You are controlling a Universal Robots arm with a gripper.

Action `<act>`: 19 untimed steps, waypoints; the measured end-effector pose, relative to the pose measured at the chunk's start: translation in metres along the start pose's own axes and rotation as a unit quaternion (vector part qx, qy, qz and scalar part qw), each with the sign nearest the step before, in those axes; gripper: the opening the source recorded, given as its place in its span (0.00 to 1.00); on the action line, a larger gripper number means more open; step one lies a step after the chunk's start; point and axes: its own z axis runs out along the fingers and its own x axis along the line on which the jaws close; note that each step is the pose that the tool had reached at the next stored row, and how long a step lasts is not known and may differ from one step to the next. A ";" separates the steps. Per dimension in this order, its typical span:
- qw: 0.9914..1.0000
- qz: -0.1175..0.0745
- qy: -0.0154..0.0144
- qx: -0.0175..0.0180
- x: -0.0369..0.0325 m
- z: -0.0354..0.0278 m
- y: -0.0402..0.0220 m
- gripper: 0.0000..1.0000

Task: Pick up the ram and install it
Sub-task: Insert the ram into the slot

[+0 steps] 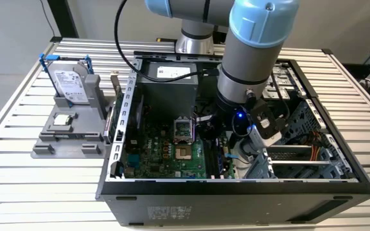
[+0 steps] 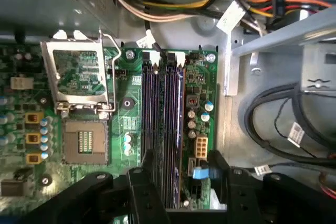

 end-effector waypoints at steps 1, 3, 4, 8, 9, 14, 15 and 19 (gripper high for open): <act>1.000 0.000 0.000 0.000 -0.0002 -0.0049 0.0000 1.00; 1.000 0.000 0.000 0.000 -0.0006 -0.0139 0.0000 1.00; 1.000 0.000 0.000 0.000 -0.0008 -0.0165 0.0001 1.00; 1.000 0.000 0.000 -0.001 -0.0007 -0.0164 0.0000 0.00; 1.000 0.000 0.000 -0.001 -0.0007 -0.0164 0.0000 0.00; 1.000 0.000 0.000 -0.001 -0.0007 -0.0164 -0.0001 0.00; 1.000 0.000 0.000 -0.001 -0.0007 -0.0164 0.0000 0.00; 1.000 0.000 0.000 -0.001 -0.0007 -0.0164 -0.0001 0.00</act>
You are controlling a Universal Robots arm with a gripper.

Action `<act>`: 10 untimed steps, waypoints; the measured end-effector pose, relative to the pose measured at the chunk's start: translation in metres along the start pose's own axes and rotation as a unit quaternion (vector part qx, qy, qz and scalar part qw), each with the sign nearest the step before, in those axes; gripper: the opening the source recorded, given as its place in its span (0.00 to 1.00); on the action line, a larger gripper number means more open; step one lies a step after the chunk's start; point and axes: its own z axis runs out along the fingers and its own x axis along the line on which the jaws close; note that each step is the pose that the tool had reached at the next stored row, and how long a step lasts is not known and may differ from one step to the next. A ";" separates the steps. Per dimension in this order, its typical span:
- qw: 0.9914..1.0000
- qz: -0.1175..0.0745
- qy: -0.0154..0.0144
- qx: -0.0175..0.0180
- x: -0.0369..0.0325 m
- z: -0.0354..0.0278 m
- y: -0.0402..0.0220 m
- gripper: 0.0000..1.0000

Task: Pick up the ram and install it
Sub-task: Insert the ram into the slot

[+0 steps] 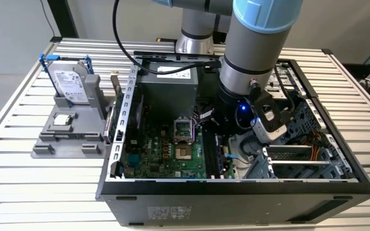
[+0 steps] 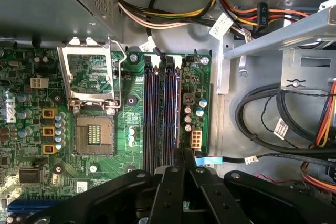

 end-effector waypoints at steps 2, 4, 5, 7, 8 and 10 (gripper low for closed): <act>1.000 0.000 0.000 0.000 0.0000 0.0000 0.0000 0.00; 1.000 0.000 0.000 0.000 0.0000 0.0000 0.0000 0.00; 1.000 0.000 0.000 0.000 0.0000 0.0000 0.0000 0.00; 1.000 0.000 0.000 0.000 0.0000 -0.0001 -0.0001 0.00; 1.000 0.000 0.000 0.000 0.0000 -0.0001 -0.0001 0.00; 1.000 -0.012 0.000 -0.001 0.0000 0.0000 -0.0001 0.00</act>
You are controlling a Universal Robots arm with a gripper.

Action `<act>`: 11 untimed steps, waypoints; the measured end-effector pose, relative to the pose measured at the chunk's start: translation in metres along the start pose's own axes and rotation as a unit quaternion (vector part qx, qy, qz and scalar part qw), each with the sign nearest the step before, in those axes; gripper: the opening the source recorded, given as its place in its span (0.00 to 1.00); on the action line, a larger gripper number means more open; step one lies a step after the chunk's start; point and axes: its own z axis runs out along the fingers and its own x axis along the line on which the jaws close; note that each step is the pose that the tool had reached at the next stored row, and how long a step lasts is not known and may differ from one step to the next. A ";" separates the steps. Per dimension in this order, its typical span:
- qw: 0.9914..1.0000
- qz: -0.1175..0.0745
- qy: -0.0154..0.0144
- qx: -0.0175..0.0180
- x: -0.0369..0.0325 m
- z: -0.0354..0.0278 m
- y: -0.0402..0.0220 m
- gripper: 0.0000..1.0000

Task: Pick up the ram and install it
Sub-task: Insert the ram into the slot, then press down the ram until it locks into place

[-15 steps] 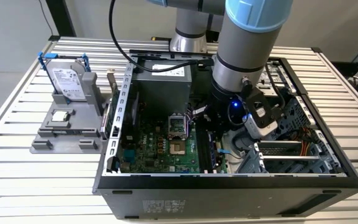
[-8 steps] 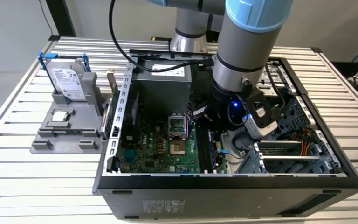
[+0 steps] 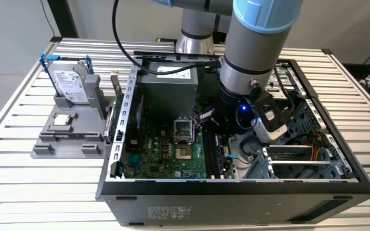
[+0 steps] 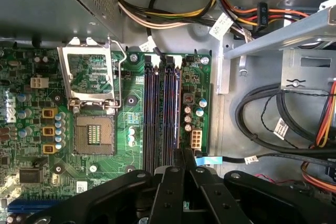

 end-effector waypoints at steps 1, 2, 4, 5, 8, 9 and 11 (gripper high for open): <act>1.000 -0.009 0.000 0.000 0.0000 0.0000 0.0000 0.00; 1.000 -0.018 0.000 -0.001 0.0000 0.0000 0.0000 0.00; 0.999 -0.036 0.000 -0.002 0.0000 0.0000 0.0000 0.00; 0.999 -0.045 0.000 -0.002 0.0000 0.0000 0.0000 0.00; 0.997 -0.072 0.000 -0.003 0.0000 0.0000 0.0000 0.00; 0.997 -0.081 0.000 -0.004 0.0000 0.0000 0.0000 0.00; 0.995 -0.100 0.000 -0.004 0.0000 0.0000 0.0000 0.00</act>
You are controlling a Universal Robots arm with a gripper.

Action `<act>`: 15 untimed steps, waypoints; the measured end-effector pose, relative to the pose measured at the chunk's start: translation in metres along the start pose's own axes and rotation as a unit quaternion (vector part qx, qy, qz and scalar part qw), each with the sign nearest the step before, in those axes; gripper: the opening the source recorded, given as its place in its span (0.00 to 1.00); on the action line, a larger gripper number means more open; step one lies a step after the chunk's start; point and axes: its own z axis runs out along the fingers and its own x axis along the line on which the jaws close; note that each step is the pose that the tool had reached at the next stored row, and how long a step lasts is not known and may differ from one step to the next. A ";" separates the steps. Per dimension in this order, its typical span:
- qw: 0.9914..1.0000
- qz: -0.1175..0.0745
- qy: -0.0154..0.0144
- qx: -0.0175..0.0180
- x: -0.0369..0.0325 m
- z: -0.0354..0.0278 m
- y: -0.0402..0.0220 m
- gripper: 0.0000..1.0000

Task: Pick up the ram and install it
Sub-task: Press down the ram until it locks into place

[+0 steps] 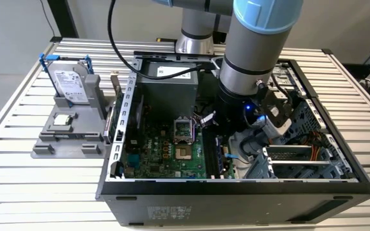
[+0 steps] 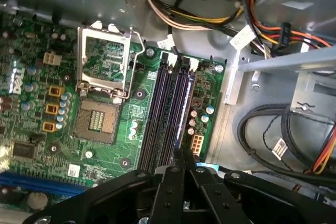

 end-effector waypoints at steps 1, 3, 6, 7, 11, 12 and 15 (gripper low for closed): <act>1.000 -0.009 0.000 0.000 0.0000 0.0000 0.0000 0.00; 1.000 -0.024 0.000 -0.001 0.0000 0.0001 0.0002 0.00; 0.999 -0.037 0.001 -0.008 -0.0002 0.0000 0.0003 0.00; 0.999 -0.040 0.001 -0.013 -0.0001 0.0000 0.0003 0.00; 0.998 -0.056 0.000 -0.024 -0.0001 0.0003 0.0006 0.00; 0.998 -0.063 0.000 -0.024 -0.0001 0.0003 0.0006 0.00; 0.996 -0.087 0.000 -0.026 -0.0001 0.0004 0.0006 0.00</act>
